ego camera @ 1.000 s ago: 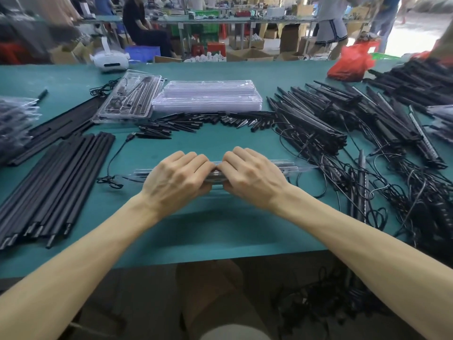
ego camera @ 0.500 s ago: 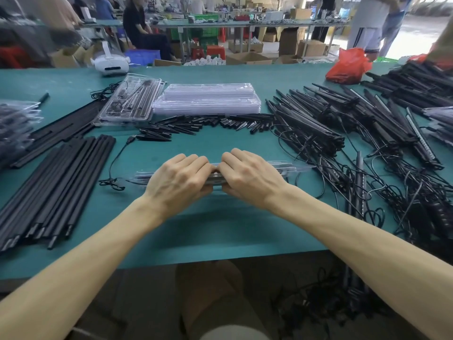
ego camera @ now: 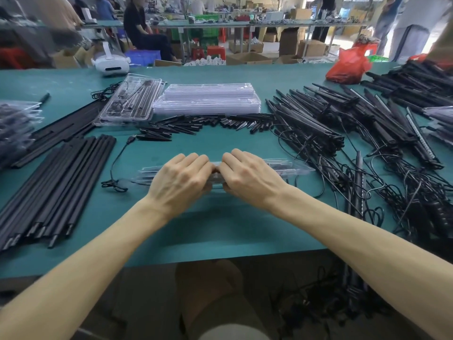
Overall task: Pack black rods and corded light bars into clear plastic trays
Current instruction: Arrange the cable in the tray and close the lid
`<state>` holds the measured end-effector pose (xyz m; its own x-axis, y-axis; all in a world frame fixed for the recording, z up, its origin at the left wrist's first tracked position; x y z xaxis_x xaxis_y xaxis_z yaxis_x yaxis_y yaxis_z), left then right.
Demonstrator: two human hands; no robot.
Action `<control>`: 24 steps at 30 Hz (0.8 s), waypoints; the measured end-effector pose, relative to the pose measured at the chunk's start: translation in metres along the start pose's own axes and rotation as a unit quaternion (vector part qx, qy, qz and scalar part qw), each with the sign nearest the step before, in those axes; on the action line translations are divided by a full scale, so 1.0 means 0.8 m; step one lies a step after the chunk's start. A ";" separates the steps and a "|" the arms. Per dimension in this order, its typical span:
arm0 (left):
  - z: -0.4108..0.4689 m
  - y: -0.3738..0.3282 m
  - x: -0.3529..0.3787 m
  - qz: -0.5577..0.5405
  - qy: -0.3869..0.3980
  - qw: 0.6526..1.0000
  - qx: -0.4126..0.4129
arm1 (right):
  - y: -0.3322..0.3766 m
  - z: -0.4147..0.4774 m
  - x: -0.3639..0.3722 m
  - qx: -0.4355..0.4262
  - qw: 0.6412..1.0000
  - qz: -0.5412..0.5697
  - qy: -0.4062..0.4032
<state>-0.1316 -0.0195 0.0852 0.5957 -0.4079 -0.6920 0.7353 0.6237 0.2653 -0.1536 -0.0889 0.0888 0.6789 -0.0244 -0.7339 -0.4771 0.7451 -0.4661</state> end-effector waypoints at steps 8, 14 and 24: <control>-0.002 0.008 0.002 0.002 -0.007 1.000 0.020 | 0.001 -0.012 0.008 0.006 0.997 -0.071 -0.005; -0.004 0.009 0.005 0.000 -0.006 1.000 0.027 | -0.002 -0.005 0.013 -0.014 0.998 -0.056 -0.011; -0.005 0.004 0.008 -0.001 0.021 1.000 0.022 | 0.003 -0.002 0.020 -0.064 0.996 -0.059 0.018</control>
<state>-0.1267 -0.0172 0.0789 0.5814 -0.3796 -0.7197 0.7503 0.5924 0.2936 -0.1446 -0.0886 0.0747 0.7160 -0.1323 -0.6855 -0.4637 0.6439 -0.6086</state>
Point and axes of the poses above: each hand's wrist, its own z-axis towards the middle knuckle, its own x-axis out of the palm, y = z × x, the point moved 9 cm from there along z, towards the middle knuckle, and after that the axes turned 10 degrees about -x, right-handed, at the moved point
